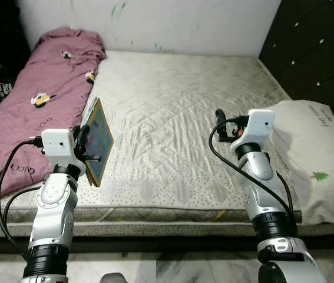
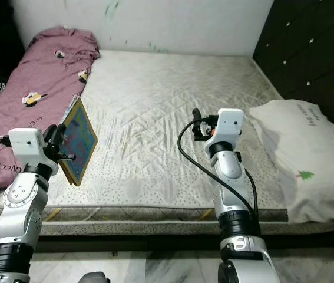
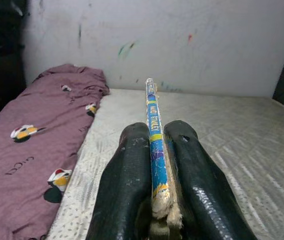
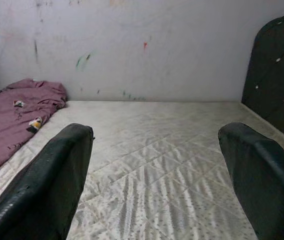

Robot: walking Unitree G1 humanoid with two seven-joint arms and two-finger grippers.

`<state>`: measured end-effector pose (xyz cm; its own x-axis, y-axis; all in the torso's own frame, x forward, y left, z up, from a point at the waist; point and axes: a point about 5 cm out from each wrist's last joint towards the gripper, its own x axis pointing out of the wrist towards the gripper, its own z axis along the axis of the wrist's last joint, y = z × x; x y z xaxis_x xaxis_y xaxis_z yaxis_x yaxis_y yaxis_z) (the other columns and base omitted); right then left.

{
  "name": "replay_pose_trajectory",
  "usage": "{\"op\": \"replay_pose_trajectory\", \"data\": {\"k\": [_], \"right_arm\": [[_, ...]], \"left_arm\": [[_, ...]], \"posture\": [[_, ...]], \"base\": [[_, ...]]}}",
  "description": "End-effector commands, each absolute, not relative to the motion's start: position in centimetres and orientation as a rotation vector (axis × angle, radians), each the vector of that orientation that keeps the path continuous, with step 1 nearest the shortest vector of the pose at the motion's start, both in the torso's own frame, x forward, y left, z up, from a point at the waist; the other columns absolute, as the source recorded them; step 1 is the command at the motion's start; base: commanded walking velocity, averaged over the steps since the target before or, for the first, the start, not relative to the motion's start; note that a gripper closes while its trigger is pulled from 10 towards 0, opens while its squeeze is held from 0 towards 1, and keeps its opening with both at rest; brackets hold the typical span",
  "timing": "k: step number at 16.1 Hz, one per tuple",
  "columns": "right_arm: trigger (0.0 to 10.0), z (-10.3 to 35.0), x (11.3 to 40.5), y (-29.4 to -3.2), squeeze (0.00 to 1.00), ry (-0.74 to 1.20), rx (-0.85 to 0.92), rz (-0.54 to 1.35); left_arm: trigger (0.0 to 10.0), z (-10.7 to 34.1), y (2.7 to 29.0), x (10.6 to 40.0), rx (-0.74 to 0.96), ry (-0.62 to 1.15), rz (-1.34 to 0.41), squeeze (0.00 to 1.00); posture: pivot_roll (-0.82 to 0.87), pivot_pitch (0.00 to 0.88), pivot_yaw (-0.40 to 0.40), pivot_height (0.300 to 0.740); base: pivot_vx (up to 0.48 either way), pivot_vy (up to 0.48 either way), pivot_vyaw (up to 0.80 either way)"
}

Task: Clean up the room

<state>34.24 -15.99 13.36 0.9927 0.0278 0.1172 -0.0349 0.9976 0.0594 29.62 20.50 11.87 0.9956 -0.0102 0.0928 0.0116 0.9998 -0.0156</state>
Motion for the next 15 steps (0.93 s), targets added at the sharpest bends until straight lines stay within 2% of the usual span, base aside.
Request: {"op": "replay_pose_trajectory", "data": {"k": [1, 7, 13, 15], "right_arm": [[10.0, 13.89, 34.49, -15.93, 0.0, -0.131, 0.071, 0.028], [10.0, 13.77, 34.37, -15.97, 0.0, -0.124, 0.038, 0.038], [10.0, 13.98, 34.42, -16.09, 0.0, -0.135, -0.01, 0.04], [10.0, 14.16, 34.51, -15.94, 0.0, -0.141, -0.043, 0.046]], "left_arm": [[10.0, 13.27, 20.28, 29.92, -0.009, -0.157, -0.027, 0.0], [10.0, 13.05, 20.16, 29.81, -0.01, -0.149, -0.024, 0.0], [10.0, 12.67, 20.39, 29.99, 0.013, -0.111, 0.023, 0.0], [10.0, 12.76, 20.43, 29.99, 0.027, -0.113, 0.023, 0.0]], "posture": [[0.07, 0.0, -0.036, 0.74], [0.07, 0.0, -0.041, 0.74], [0.07, 0.0, -0.047, 0.74], [0.09, 0.0, -0.05, 0.74]], "base": [[0.371, 0.0, 0.0], [0.371, 0.0, 0.0], [0.0, 0.0, 0.0], [0.0, 0.0, 0.8]]}}
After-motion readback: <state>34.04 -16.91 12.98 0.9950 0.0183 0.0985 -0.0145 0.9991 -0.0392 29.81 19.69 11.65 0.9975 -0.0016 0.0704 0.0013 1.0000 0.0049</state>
